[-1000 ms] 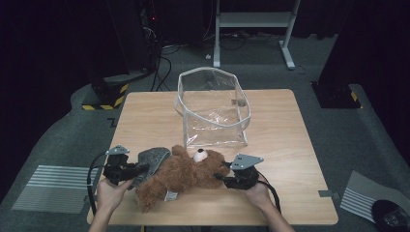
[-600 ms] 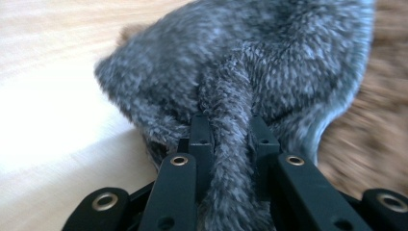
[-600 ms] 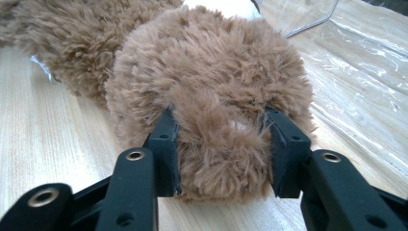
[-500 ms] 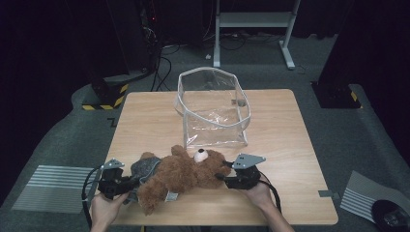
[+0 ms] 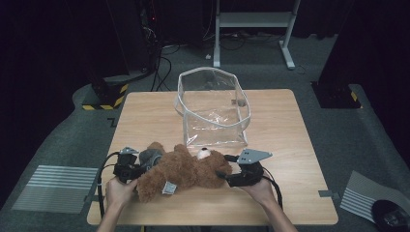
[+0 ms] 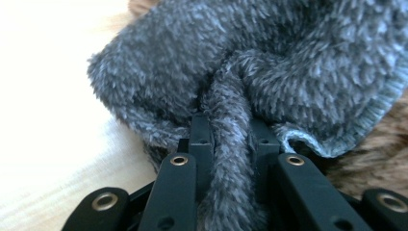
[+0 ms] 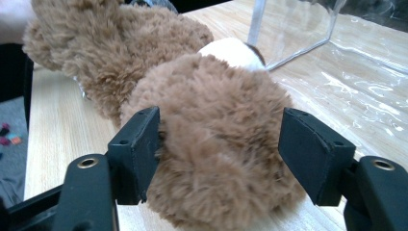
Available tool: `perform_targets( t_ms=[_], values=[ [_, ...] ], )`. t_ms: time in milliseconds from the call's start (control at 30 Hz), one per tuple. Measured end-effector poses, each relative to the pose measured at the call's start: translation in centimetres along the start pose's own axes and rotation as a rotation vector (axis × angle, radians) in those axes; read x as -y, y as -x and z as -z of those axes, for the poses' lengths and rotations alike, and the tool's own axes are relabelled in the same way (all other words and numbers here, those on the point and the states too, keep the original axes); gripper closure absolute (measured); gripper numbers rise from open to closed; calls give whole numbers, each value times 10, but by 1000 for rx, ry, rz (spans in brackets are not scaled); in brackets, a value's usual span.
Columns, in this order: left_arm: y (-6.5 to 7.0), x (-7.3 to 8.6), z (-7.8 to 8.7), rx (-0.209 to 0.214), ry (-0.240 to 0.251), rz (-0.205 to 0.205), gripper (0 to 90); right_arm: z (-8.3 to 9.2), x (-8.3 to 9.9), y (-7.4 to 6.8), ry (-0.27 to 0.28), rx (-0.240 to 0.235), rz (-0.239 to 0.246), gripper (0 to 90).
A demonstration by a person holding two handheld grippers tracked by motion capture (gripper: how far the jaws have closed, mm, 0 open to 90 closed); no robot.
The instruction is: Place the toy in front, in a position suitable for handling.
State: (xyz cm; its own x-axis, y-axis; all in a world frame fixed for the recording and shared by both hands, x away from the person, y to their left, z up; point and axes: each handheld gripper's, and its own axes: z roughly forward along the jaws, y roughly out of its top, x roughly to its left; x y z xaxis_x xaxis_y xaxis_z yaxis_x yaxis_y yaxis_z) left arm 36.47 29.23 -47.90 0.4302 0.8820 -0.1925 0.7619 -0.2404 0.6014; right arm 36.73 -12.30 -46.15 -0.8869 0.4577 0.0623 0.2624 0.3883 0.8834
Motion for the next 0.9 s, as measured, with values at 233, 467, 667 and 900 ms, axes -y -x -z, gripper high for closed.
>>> perform_targets(
  t_ms=[233,467,667,900],
  values=[
    [-2,-4,6,2,0,2,770,-14,-3,-3,-77,-17,12,317],
    [3,-1,38,22,35,10,773,-24,-6,-12,-133,69,-6,617],
    [6,0,57,10,59,8,773,-38,-8,-22,-107,147,-27,674],
    [11,5,83,41,104,21,773,-33,-7,-23,-93,137,-42,573]
  ],
)
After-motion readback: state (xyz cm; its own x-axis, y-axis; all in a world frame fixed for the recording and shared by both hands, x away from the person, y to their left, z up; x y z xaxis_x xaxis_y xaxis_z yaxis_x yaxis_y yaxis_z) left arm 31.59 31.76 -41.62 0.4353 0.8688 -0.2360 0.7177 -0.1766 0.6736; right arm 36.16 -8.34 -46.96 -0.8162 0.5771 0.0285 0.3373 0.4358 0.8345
